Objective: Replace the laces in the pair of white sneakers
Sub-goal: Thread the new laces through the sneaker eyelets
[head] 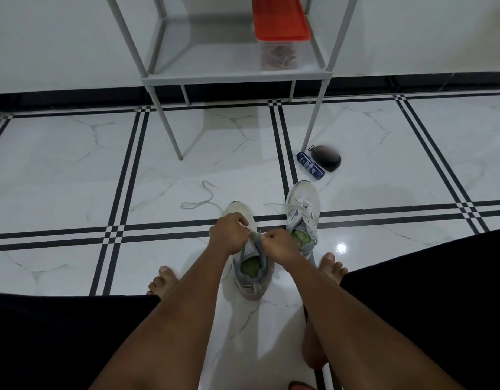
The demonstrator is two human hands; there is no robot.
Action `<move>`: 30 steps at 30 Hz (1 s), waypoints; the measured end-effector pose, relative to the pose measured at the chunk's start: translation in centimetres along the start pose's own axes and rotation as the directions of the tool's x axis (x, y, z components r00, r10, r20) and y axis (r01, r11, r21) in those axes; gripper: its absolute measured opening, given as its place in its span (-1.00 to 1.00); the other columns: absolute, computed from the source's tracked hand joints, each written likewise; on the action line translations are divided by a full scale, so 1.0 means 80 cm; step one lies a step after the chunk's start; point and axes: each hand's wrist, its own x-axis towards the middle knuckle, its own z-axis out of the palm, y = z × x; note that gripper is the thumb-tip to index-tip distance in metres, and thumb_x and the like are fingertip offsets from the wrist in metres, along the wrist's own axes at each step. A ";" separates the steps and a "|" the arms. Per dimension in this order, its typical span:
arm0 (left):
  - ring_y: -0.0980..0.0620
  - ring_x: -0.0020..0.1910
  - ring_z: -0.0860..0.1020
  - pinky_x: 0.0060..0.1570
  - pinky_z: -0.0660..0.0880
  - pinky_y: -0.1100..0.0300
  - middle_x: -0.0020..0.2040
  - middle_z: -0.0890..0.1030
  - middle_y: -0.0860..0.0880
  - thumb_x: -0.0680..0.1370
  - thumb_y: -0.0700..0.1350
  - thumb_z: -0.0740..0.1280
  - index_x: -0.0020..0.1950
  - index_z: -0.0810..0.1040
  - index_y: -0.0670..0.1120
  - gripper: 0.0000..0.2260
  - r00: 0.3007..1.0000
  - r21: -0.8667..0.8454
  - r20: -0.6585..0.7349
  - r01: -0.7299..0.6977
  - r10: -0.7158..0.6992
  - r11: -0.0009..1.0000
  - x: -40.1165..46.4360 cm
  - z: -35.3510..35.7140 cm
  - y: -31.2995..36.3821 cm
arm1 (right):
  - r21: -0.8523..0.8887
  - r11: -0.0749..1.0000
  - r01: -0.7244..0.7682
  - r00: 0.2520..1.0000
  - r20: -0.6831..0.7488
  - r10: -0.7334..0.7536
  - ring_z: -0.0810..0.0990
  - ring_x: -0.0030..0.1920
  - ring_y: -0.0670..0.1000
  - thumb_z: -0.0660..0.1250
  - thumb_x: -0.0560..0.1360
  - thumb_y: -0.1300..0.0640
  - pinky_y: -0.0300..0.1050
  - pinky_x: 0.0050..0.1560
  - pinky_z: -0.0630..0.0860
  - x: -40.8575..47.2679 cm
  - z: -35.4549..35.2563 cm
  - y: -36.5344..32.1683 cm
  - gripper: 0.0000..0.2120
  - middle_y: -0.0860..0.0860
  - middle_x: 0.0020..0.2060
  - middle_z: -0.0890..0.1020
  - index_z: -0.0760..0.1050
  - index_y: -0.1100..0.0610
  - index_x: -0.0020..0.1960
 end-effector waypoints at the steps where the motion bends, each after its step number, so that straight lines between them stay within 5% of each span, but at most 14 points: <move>1: 0.05 0.04 0.62 0.24 0.43 -0.02 -0.05 0.71 0.13 0.52 -0.05 0.37 -0.08 0.62 0.14 -0.92 1.000 0.106 -0.019 -0.009 0.011 0.994 -0.002 0.001 0.002 | 0.001 1.000 -0.010 1.000 0.001 0.010 0.47 -0.36 0.03 0.31 0.56 0.02 -0.09 -0.29 0.33 -0.001 -0.002 -0.001 -0.66 -0.01 -0.45 0.49 0.46 0.09 -0.36; 5: -0.02 0.08 0.59 0.25 0.28 -0.04 -0.03 0.69 0.09 0.58 -0.05 0.27 0.05 0.53 0.14 -0.89 0.997 0.264 -0.057 -0.039 0.056 0.964 -0.005 0.007 0.006 | -0.010 1.000 -0.023 0.999 0.029 0.023 0.50 -0.35 0.06 0.30 0.51 0.05 -0.09 -0.28 0.43 0.003 -0.002 0.000 -0.69 0.01 -0.45 0.48 0.42 0.06 -0.40; 8: -0.06 0.04 0.62 0.25 0.32 -0.07 -0.08 0.68 0.05 0.57 -0.04 0.27 0.16 0.40 0.10 -0.82 0.997 0.290 -0.044 -0.054 0.070 0.955 -0.001 0.012 0.002 | 0.003 1.000 -0.019 0.998 0.057 0.019 0.66 -0.29 0.17 0.29 0.44 -0.01 0.20 -0.11 0.73 0.009 0.001 0.003 -0.72 0.01 -0.46 0.49 0.45 0.02 -0.42; 12: -0.11 0.00 0.62 0.19 0.35 -0.08 -0.09 0.66 0.02 0.55 -0.03 0.28 0.19 0.36 0.08 -0.76 0.994 0.333 -0.040 -0.080 0.098 0.940 0.004 0.018 0.003 | 0.023 1.000 0.000 0.998 0.060 -0.002 0.73 -0.15 0.21 0.31 0.49 -0.04 0.24 -0.06 0.72 0.009 -0.001 0.005 -0.69 0.10 -0.36 0.66 0.58 0.16 -0.29; 17: -0.10 0.00 0.59 0.17 0.28 -0.04 -0.06 0.64 0.00 0.50 -0.07 0.29 0.24 0.36 0.01 -0.68 0.988 0.326 -0.085 -0.095 0.129 0.941 0.004 0.022 0.004 | -0.060 0.993 0.104 0.993 0.060 -0.100 0.56 -0.32 0.05 0.32 0.56 0.10 -0.06 -0.24 0.48 0.002 -0.003 0.003 -0.71 0.00 -0.42 0.58 0.53 0.11 -0.34; 21: -0.10 0.02 0.59 0.19 0.26 -0.03 -0.03 0.64 -0.02 0.49 -0.10 0.31 0.27 0.38 -0.02 -0.65 0.984 0.356 -0.088 -0.115 0.156 0.927 0.002 0.024 0.009 | -0.091 0.985 0.147 0.988 0.060 -0.142 0.64 -0.23 0.05 0.34 0.50 0.11 0.01 -0.16 0.57 0.001 -0.003 0.004 -0.84 0.01 -0.31 0.68 0.64 0.13 -0.20; 27: -0.10 0.12 0.56 0.22 0.25 -0.02 0.01 0.63 -0.04 0.57 -0.09 0.29 0.23 0.44 0.02 -0.76 0.979 0.317 -0.136 -0.099 0.149 0.943 -0.008 0.026 0.001 | 0.192 0.979 -0.068 0.996 0.062 0.057 0.64 -0.06 0.16 0.16 0.58 -0.26 0.06 0.04 0.54 0.013 0.010 -0.012 -0.55 0.08 -0.16 0.68 0.63 0.02 -0.20; 30: -0.10 0.09 0.57 0.21 0.26 -0.01 -0.04 0.63 -0.03 0.58 -0.10 0.28 0.21 0.45 0.03 -0.79 0.973 0.253 -0.161 -0.124 0.168 0.960 -0.009 0.027 -0.002 | 0.253 0.965 -0.073 0.997 0.025 0.069 0.51 -0.31 0.06 0.39 0.58 0.01 -0.03 -0.20 0.42 0.022 0.011 -0.008 -0.61 0.02 -0.41 0.54 0.57 0.13 -0.38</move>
